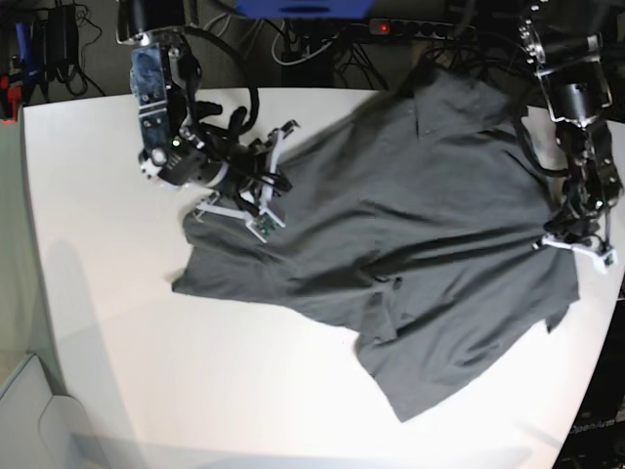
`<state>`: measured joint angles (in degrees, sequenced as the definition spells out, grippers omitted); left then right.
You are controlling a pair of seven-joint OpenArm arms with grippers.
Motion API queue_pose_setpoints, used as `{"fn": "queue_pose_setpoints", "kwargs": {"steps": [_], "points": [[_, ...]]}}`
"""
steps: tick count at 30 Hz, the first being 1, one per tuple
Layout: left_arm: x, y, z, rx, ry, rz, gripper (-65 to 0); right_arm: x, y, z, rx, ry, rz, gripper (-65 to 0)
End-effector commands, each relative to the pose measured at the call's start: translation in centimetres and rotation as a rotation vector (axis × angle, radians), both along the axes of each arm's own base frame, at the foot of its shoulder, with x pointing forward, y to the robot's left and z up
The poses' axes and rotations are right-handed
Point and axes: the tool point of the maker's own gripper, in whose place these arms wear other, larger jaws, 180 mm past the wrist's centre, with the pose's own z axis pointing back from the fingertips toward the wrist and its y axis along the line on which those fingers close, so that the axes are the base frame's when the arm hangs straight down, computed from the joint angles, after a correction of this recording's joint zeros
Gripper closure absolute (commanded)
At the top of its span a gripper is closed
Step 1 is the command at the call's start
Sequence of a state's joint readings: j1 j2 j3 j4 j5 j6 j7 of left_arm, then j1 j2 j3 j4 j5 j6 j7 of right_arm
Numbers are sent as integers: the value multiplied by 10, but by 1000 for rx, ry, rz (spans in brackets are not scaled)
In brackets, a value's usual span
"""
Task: Layout the t-shirt on the table in an organized manner, then fold the t-shirt properly
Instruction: 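Pull the t-shirt with the left gripper away from the right gripper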
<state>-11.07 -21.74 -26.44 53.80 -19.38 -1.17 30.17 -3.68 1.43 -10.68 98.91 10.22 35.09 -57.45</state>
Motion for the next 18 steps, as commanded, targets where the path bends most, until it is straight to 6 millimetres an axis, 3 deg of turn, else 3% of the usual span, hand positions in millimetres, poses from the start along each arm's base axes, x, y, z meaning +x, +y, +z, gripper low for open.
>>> {"fn": "queue_pose_setpoints", "kwargs": {"steps": [1, 6, 8, 11, 15, 18], "points": [[-7, 20, 13, 40, -6, 35, -1, 10, 5, 14, 30, -49, 2, 0], [-14, 29, 68, 142, -139, 26, -1, 9, 3, 13, 23, -46, 3, 0], [-10, 23, 94, 182, -198, 6, -1, 4, 4, 10, 24, -36, 6, 0], [-2, 2, 112, 186, -266, -21, -1, 1, 7, 9, 35, -30, 6, 0], [6, -32, 109, 89, -248, -49, -1, -6, 14, 6, 45, -16, 20, 0], [22, -72, 99, -12, -213, -96, -1, -12, 11, 2, 40, -1, 16, 0]]}}
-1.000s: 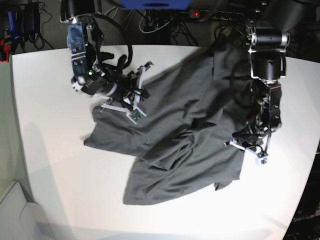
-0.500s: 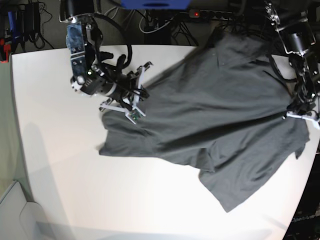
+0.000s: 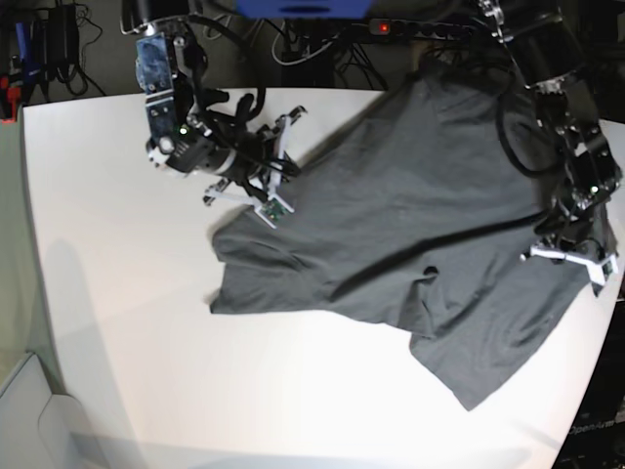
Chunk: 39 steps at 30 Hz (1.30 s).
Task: Layout the t-shirt on the table in an organized manner, then fold the t-shirt properly
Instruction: 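Pull the t-shirt with the left gripper away from the right gripper, then release the t-shirt with the right gripper and regrasp its edge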
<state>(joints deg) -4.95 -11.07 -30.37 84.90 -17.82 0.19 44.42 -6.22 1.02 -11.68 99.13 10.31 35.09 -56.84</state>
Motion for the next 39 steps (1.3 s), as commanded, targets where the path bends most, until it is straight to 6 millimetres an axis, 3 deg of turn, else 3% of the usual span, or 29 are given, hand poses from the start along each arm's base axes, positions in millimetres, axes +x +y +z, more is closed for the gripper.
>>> {"fn": "queue_pose_setpoints", "kwargs": {"steps": [1, 6, 9, 13, 17, 20, 25, 32, 36, 39], "points": [[18, -12, 19, 1, -54, -35, -1, 4, 1, 8, 20, -28, -2, 0], [41, -76, 4, -18, -13, -197, -1, -11, 2, 0, 23, 5, -3, -1], [56, -88, -6, -27, -1, -224, -1, -11, 3, 1, 31, 5, -6, -35], [57, -76, -26, -30, 19, -190, -1, -11, 4, 2, 32, 3, -6, -185], [57, -64, -28, -1, 17, -179, -1, -10, 6, 3, 49, 5, -5, -321], [54, -59, -30, 4, 24, -172, -1, -12, 19, 13, 156, 25, 1, -387], [52, -41, -21, 46, 23, -166, -1, -13, 35, 26, 339, 78, 7, -425], [40, -20, -16, 104, 33, -163, -1, -10, 43, 7, 444, 164, -43, -423], [36, -13, -19, 117, 43, -158, -1, -17, 39, 2, 448, 176, -62, -423], [34, -12, -23, 114, 55, -155, -1, -18, 22, -4, 447, 187, -131, -423]]}}
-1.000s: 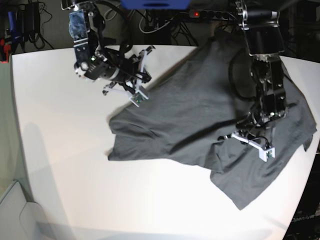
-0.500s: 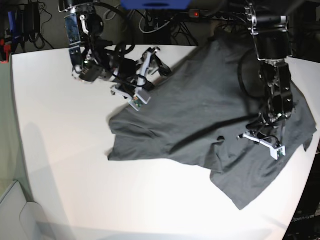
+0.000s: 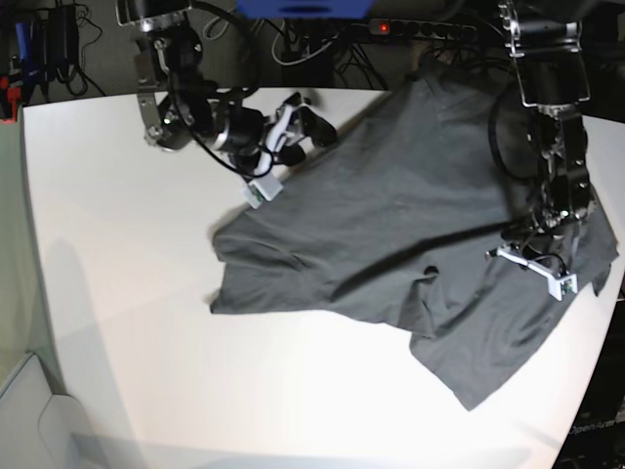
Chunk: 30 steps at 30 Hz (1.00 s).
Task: Layout the t-shirt on the table in an organized manner, then fold the t-shirt properly
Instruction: 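Release the t-shirt with the right gripper and regrasp its edge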
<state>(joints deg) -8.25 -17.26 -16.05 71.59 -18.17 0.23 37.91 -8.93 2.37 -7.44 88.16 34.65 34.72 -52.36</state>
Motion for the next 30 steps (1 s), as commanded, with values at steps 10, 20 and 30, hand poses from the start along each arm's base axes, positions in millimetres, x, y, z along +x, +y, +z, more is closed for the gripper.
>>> {"fn": "queue_pose_setpoints", "kwargs": {"steps": [10, 20, 30], "points": [[5, 11, 2, 12, -13, 17, -1, 12, -1, 7, 48, -16, -60, -423], [-8, 5, -13, 5, 25, 7, -1, 34, 12, -5, 79, 33, -65, -395], [-35, 0, -21, 19, 49, -13, -1, 112, 21, 57, 109, -166, -61, 0]]}}
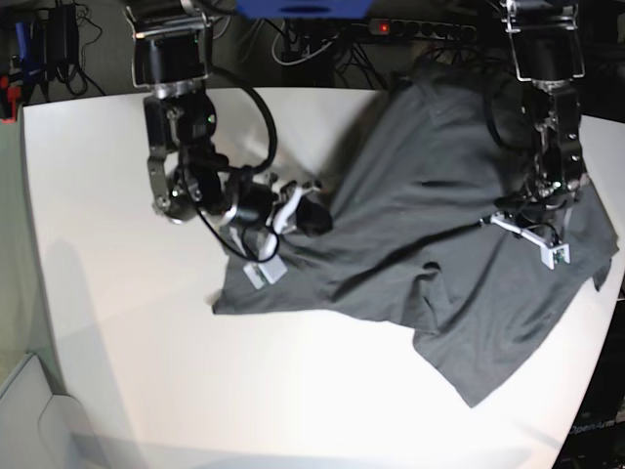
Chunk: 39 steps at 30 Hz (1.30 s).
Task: Layout the t-shirt on the table in an organized manner, then fold the t-shirt properly
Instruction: 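Release the t-shirt with the right gripper and regrasp its edge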
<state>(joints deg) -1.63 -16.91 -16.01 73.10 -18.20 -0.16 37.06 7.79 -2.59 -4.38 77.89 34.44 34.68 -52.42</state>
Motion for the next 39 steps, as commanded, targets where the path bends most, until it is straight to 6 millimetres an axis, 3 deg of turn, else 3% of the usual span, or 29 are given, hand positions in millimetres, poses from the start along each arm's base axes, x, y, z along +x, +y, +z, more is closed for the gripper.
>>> {"fn": "queue_pose_setpoints", "kwargs": {"steps": [1, 7, 13, 17, 20, 23, 25, 28, 31, 33, 35, 39], "points": [[2, 4, 10, 19, -25, -4, -1, 19, 3, 26, 35, -80, -5, 0], [-17, -4, 8, 23, -15, -27, -1, 67, -7, 73, 7, -219, -5, 0], [-16, -29, 11, -19, -47, -35, -1, 102, -2, 100, 9, -261, 7, 0], [-14, -46, 17, -57, -48, -46, -1, 94, 50, 112, 18, -282, 132, 0], [-15, -50, 20, -67, -20, -57, -1, 71, 98, 112, 6, -291, 274, 0], [-11, -52, 37, -56, -47, -74, -1, 53, 122, 110, 5, -302, 346, 0], [-7, -48, 54, -42, -94, -70, -1, 51, 124, 109, 13, -303, 346, 0], [-3, -30, 84, -18, -175, -25, -1, 57, 95, 89, -27, -268, 302, 0], [0, -14, 93, -2, -200, 11, -1, 66, 50, 69, -65, -227, 217, -55], [5, -2, 89, 3, -188, 31, -1, 71, 17, 54, -89, -195, 150, -128], [7, 12, 73, 2, -141, 53, -1, 69, -13, 37, -111, -156, 93, -217], [8, 26, 57, -3, -91, 79, -1, 59, -55, 12, -165, -104, 37, -364]]}}
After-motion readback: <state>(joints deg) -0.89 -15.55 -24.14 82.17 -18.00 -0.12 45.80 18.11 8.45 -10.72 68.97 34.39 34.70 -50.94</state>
